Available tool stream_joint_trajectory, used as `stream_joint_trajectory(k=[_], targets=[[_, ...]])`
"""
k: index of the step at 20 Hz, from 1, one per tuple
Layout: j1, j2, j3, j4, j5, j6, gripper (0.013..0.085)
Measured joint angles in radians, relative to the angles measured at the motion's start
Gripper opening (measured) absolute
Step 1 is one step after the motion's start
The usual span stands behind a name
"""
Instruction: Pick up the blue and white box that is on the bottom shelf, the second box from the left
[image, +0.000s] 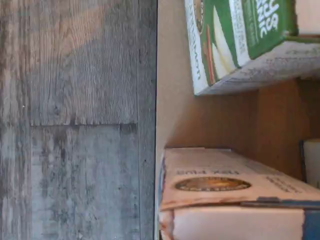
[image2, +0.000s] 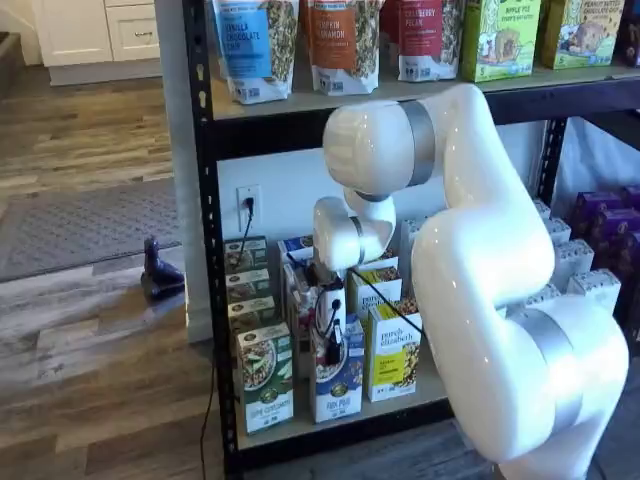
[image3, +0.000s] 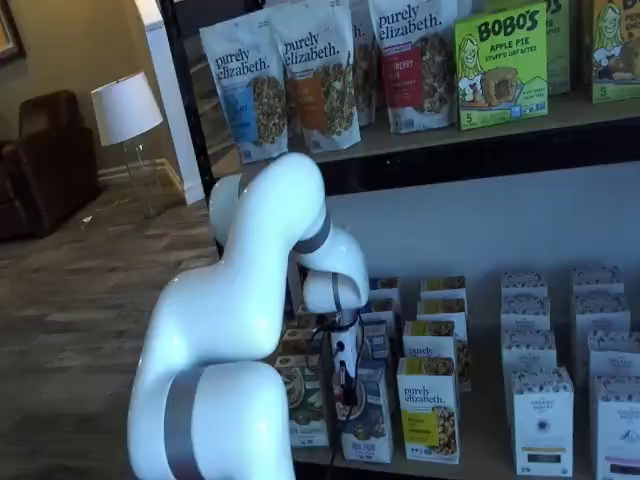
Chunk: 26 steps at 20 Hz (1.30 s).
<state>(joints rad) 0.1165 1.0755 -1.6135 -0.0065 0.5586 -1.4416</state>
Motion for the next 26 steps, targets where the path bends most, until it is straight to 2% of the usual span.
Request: stream_joint_trajectory(k=[5,8,16,22,26], targets=[[0.0,-0.005,0.009,0.004,-0.007,-0.003,0.053],[0.001,-0.01,0.018,0.011,-0.018,-0.009,0.045],[0.004,-0.024,0.039,-0.008,-0.023,0.011,0.045],[0.011,-0.076,0.114,-0.021,-0.038,0.029,0.045],[0.022,-0.138,0.208,-0.043,-0.064,0.059,0.045]])
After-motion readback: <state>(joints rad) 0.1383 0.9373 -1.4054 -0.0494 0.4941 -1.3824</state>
